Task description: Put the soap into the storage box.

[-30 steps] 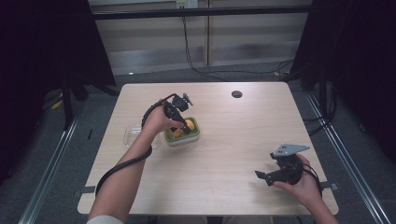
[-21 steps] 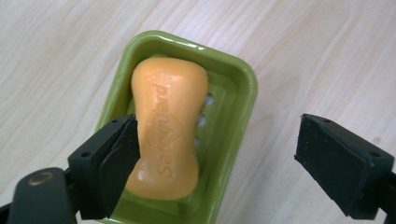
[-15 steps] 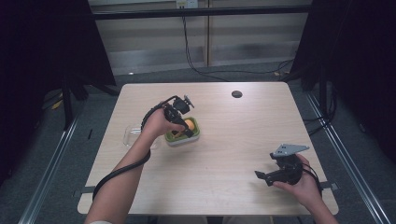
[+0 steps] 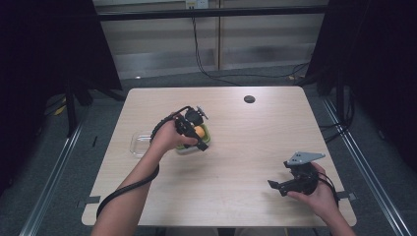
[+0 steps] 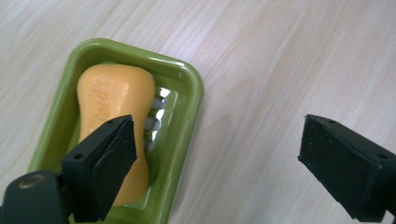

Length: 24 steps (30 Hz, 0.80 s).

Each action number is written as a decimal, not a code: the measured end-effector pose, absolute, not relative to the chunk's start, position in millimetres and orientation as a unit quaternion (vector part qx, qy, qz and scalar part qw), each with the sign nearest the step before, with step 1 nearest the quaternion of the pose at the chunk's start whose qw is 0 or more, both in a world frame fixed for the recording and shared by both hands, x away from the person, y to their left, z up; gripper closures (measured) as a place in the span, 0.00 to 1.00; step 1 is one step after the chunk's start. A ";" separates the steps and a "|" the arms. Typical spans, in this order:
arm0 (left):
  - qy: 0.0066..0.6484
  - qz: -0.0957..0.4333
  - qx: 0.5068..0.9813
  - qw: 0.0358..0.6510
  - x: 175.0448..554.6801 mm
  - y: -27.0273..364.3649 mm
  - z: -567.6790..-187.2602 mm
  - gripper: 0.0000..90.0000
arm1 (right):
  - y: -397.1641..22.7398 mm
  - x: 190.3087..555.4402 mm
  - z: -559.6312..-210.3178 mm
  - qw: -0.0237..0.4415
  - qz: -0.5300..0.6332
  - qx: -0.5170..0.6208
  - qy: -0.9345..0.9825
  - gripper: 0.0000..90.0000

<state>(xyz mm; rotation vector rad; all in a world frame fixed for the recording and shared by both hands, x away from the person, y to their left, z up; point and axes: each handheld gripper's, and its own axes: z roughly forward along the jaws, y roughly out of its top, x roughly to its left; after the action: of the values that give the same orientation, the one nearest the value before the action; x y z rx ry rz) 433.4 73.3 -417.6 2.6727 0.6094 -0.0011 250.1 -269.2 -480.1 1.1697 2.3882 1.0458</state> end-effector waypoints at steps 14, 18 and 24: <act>0.206 -0.015 0.956 0.207 420.9 74.1 -424.0 0.11 | -268.8 249.9 -479.7 0.143 0.360 0.405 0.828 0.06; 0.208 -0.018 0.955 0.209 416.9 74.9 -427.3 0.11 | -268.6 250.0 -479.9 0.143 0.360 0.405 0.828 0.06; 0.207 -0.019 0.954 0.216 410.2 76.2 -432.0 0.10 | -268.0 249.7 -480.0 0.143 0.359 0.405 0.828 0.06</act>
<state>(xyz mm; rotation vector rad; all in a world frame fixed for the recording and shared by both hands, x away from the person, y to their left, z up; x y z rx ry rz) 410.2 76.2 -432.0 2.6441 0.5744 -0.0538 249.7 -268.0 -480.0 1.1686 2.3882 1.0364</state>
